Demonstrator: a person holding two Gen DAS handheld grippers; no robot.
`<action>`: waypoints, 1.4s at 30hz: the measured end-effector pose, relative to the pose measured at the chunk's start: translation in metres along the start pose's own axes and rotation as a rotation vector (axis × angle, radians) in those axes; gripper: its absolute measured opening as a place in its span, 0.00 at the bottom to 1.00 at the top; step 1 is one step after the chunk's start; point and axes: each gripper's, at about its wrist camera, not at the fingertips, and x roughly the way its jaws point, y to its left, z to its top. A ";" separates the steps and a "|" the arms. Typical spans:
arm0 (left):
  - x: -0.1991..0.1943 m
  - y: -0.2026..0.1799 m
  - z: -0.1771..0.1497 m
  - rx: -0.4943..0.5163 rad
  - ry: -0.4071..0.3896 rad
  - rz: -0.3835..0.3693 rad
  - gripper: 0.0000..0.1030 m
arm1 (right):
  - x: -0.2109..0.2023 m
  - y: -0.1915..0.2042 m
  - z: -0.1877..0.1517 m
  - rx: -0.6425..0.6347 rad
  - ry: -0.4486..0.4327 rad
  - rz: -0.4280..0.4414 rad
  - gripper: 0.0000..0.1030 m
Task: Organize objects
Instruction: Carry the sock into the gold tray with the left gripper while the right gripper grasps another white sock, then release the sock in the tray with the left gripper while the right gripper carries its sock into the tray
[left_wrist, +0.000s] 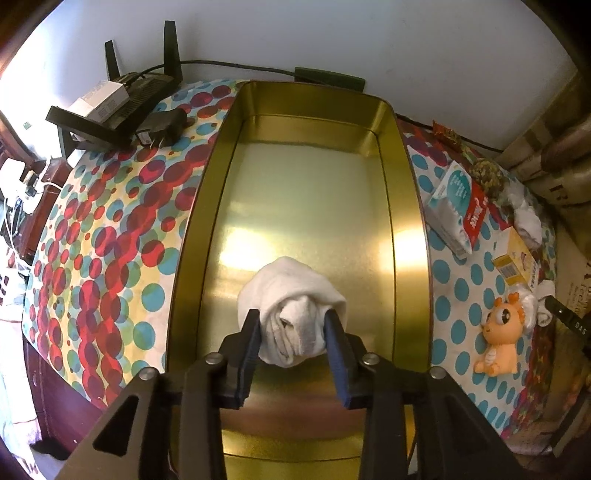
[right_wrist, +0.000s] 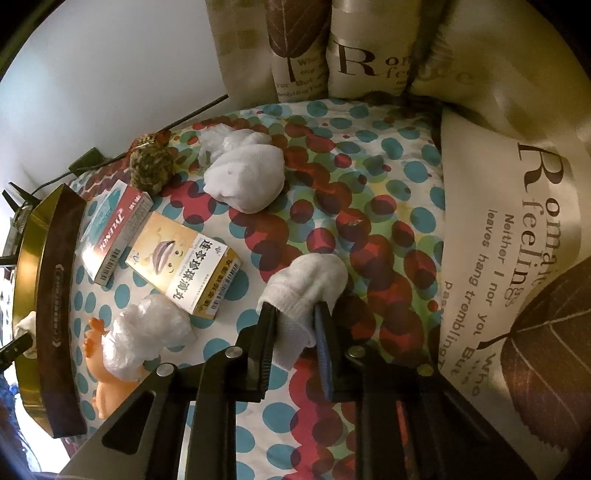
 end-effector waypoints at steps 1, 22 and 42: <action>-0.001 0.000 0.000 -0.001 -0.001 -0.002 0.35 | -0.001 0.001 0.000 -0.003 -0.001 0.001 0.18; -0.008 0.009 -0.012 -0.071 -0.009 -0.029 0.40 | -0.052 0.057 0.022 -0.096 -0.119 0.151 0.18; -0.050 0.040 -0.033 -0.221 -0.111 -0.045 0.49 | -0.071 0.228 0.008 -0.495 -0.106 0.442 0.18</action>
